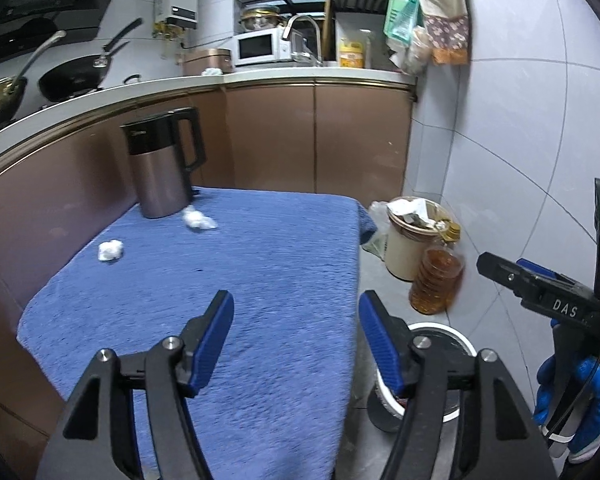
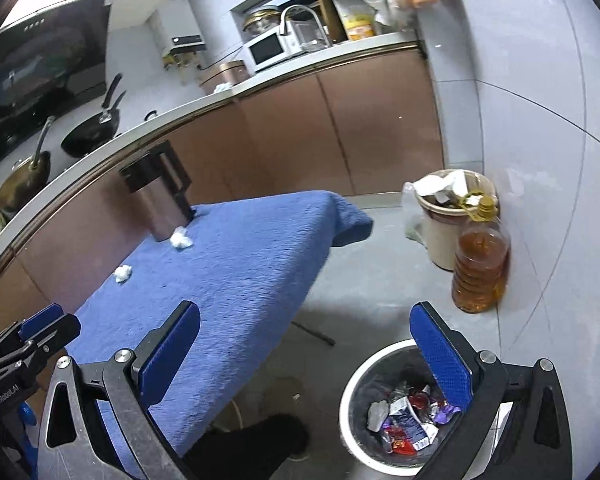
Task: Collect trash
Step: 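Move both open tools back over the table, then grasp a white tissue with the right tool while the left grasps the other tissue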
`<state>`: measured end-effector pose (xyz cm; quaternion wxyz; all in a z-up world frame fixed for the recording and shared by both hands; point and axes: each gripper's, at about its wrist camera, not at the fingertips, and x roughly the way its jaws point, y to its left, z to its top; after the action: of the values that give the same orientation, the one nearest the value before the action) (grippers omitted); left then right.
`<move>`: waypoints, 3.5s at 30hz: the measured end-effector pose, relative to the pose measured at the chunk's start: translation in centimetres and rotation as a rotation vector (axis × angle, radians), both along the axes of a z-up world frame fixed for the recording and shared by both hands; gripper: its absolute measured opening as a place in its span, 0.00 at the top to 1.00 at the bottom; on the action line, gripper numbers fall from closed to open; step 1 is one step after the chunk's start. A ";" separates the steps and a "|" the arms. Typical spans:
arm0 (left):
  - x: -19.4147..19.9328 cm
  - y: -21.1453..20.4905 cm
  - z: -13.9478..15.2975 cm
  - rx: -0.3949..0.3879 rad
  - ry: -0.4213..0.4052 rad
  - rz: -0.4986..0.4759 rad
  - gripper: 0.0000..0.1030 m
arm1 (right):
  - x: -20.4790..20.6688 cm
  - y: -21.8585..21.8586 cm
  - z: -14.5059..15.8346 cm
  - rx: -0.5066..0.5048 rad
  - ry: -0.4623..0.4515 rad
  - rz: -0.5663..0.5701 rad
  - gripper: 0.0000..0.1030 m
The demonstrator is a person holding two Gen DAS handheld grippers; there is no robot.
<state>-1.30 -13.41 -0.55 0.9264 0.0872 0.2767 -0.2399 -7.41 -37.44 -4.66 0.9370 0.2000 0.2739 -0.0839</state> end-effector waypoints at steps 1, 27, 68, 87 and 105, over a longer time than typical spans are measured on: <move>-0.1 0.7 0.1 -0.006 -0.004 0.011 0.38 | 0.1 0.5 0.3 -0.006 0.000 0.007 0.00; -0.4 14.8 0.5 -0.144 -0.024 0.243 0.28 | 3.5 13.2 4.4 -0.185 0.034 0.199 0.00; 7.6 16.9 -4.7 -0.043 0.089 0.334 0.28 | 10.1 14.6 0.7 -0.231 0.133 0.335 0.01; 14.2 16.9 -7.4 0.038 0.121 0.346 0.28 | 16.5 15.5 -1.2 -0.245 0.172 0.407 0.08; 30.1 19.7 -8.7 0.037 0.160 0.417 0.28 | 30.4 17.9 -1.7 -0.235 0.141 0.511 0.15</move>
<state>28.78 6.31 -9.24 0.9294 0.0256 0.3655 -0.0442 22.99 -19.54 -6.39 0.9232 0.0083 0.3682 0.1099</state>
